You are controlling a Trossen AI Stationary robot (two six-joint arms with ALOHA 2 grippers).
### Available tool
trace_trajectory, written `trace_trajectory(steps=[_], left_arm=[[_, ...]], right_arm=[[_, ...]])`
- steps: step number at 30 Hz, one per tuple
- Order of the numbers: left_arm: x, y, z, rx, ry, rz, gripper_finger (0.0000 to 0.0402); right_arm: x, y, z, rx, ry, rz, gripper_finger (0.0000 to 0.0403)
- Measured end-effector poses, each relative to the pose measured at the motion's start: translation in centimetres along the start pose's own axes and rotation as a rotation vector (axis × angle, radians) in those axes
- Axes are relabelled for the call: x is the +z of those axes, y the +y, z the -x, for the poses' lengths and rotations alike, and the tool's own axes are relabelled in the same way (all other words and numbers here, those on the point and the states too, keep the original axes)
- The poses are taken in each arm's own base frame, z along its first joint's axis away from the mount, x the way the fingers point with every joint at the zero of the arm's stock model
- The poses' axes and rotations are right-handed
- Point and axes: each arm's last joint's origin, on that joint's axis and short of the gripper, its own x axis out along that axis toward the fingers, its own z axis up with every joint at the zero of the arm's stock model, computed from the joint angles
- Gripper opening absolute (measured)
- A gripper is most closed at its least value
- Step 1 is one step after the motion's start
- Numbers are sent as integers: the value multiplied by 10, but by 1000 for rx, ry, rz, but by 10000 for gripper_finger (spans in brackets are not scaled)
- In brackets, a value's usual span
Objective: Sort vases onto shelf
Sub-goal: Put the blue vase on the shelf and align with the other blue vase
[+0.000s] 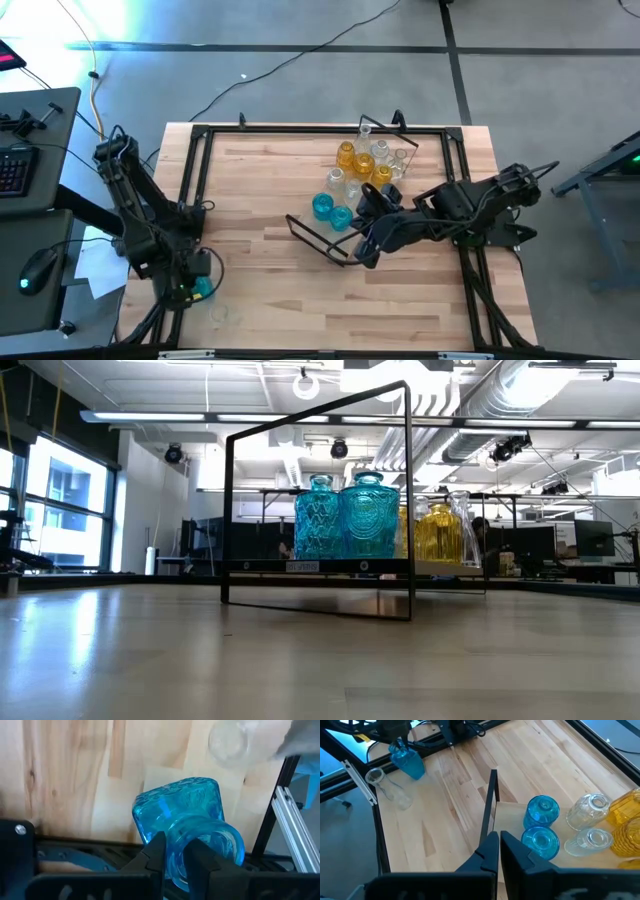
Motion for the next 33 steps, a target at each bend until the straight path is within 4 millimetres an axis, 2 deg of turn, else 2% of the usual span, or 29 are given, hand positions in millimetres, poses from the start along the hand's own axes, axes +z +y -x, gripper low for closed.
trace_trajectory(steps=[7,14,21,26,33], left_arm=[[25,14,5,65,-60,17,42],[48,34,30,89,-159,47,35],[71,44,54,40,-237,56,37],[91,46,75,26,-298,48,37],[118,42,108,0,-395,16,37]], right_arm=[[1,1,0,11,-12,-6,0],[1,1,0,16,-3,-15,0],[-1,-1,0,-3,19,-20,0],[-10,-12,4,-104,87,-60,0],[-20,-35,23,-242,156,-142,0]])
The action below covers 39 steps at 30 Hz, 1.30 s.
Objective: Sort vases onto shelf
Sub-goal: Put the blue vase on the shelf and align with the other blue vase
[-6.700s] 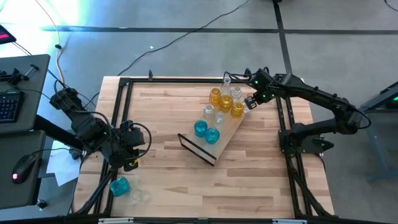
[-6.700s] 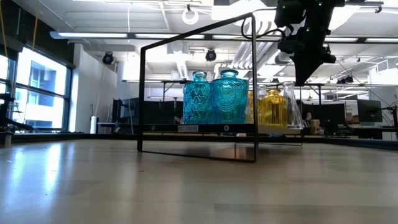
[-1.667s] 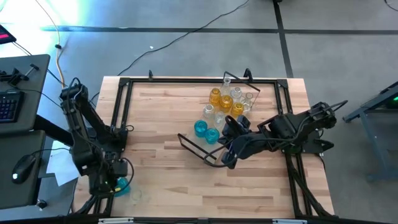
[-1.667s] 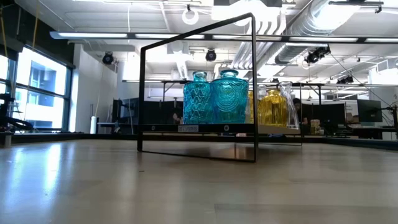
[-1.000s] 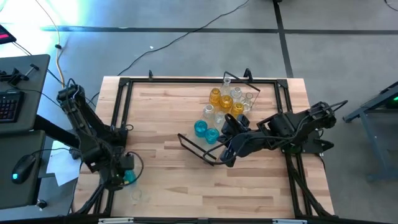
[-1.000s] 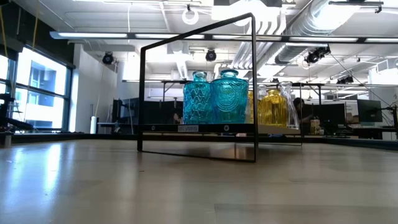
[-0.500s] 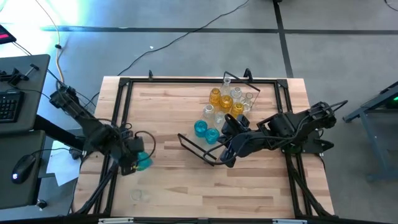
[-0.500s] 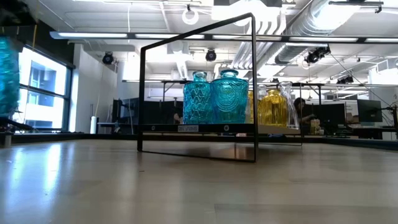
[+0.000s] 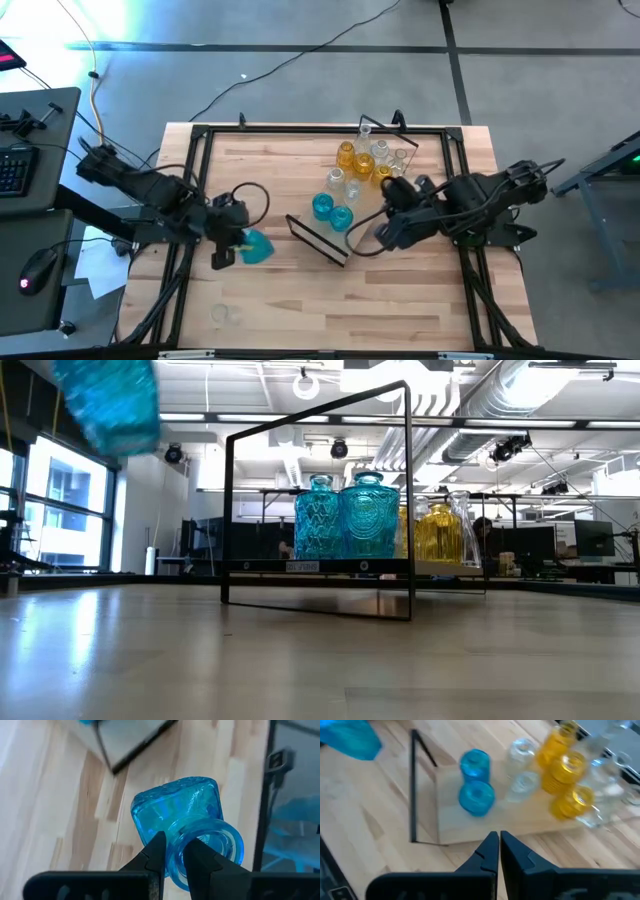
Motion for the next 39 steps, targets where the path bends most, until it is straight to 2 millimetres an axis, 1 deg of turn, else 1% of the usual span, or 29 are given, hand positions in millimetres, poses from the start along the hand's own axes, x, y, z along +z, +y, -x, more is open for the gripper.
trace_trajectory(steps=[2,6,15,20,24,27,30,35,39], left_arm=[[12,-2,5,-6,-26,-14,37],[36,-7,12,-8,-69,-42,37],[92,-22,25,-30,-163,-143,37],[120,-23,36,-26,-237,-185,37],[142,-18,40,-5,-286,-212,37],[157,-13,34,-5,-287,-242,37],[171,-8,21,5,-270,-269,37],[196,-2,-9,-17,-237,-303,37],[213,1,-35,-49,-207,-325,37]], right_arm=[[-1,-5,3,-10,6,-18,0],[0,-8,8,6,0,-13,0],[-3,-6,8,24,25,8,0],[-18,3,18,71,44,-9,0],[-32,11,28,101,40,-48,0],[-41,14,34,117,29,-71,0],[-49,17,39,132,21,-95,0],[-59,21,46,156,28,-121,0],[-63,22,49,161,4,-124,0]])
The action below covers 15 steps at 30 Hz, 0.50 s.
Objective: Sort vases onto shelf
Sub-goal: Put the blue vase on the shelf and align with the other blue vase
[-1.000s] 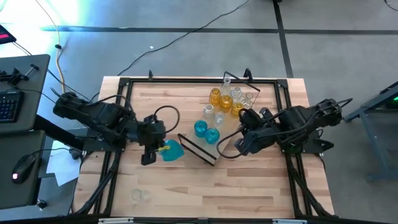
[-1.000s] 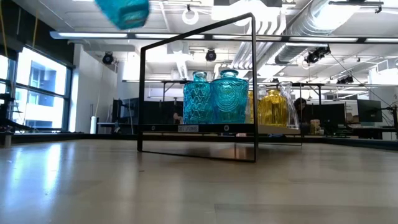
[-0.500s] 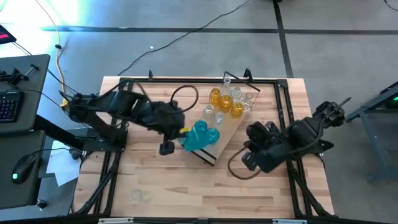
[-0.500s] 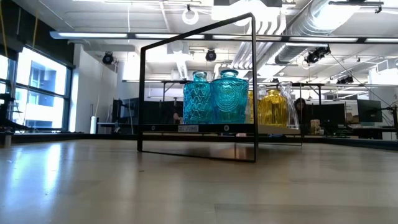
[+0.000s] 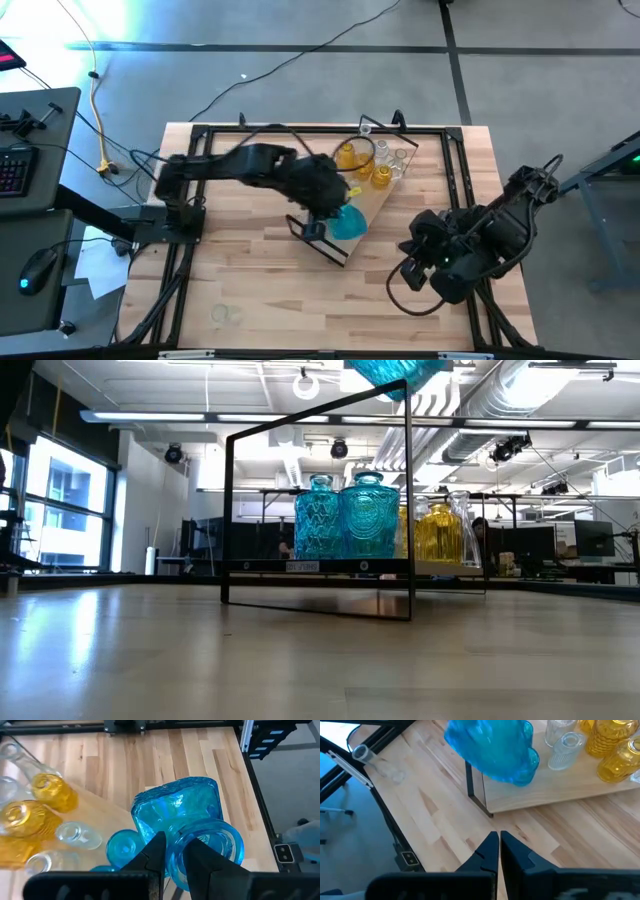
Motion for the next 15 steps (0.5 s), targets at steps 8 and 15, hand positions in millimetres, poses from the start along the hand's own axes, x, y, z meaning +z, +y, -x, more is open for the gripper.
trace_trajectory(steps=[8,15], left_arm=[[10,17,-52,-31,57,-20,37],[14,31,-85,-16,80,-29,37]], right_arm=[[0,0,0,-2,-13,9,0],[0,0,0,-2,-14,18,0]])
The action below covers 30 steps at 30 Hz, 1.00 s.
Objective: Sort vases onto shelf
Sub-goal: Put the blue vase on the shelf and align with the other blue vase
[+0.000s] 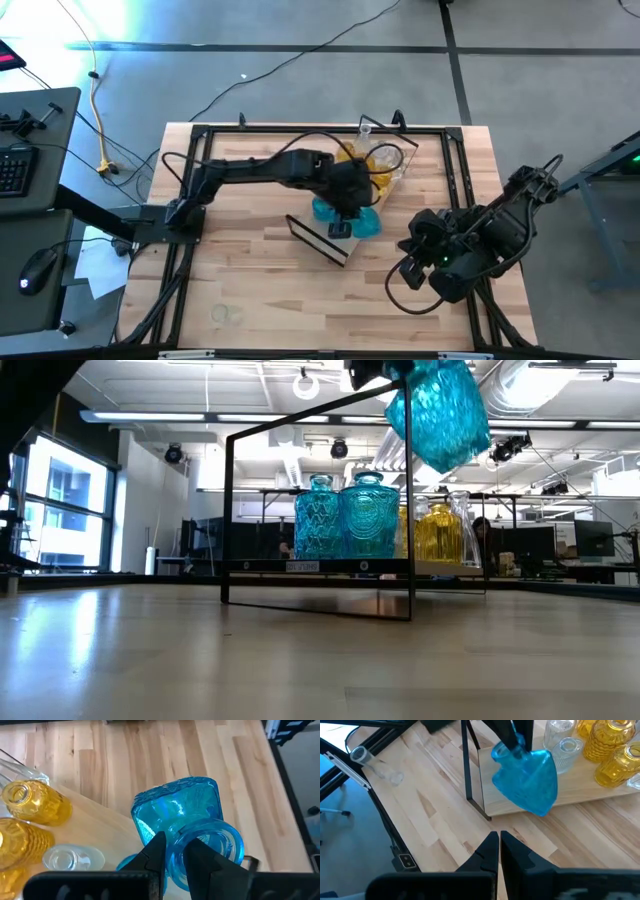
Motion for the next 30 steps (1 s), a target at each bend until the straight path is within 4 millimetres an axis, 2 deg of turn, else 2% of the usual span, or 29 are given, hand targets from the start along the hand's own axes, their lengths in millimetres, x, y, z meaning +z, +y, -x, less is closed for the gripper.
trace_trajectory(steps=[6,10,17,30], left_arm=[[-4,13,-21,-21,44,21,37],[-6,19,-25,-31,49,34,37],[-6,19,-26,-33,55,11,37],[-8,17,-58,-86,73,-20,37]], right_arm=[[0,0,0,-1,0,4,0],[0,0,0,-2,-7,4,0],[1,0,0,-6,-26,13,0],[1,0,0,-10,-44,19,0]])
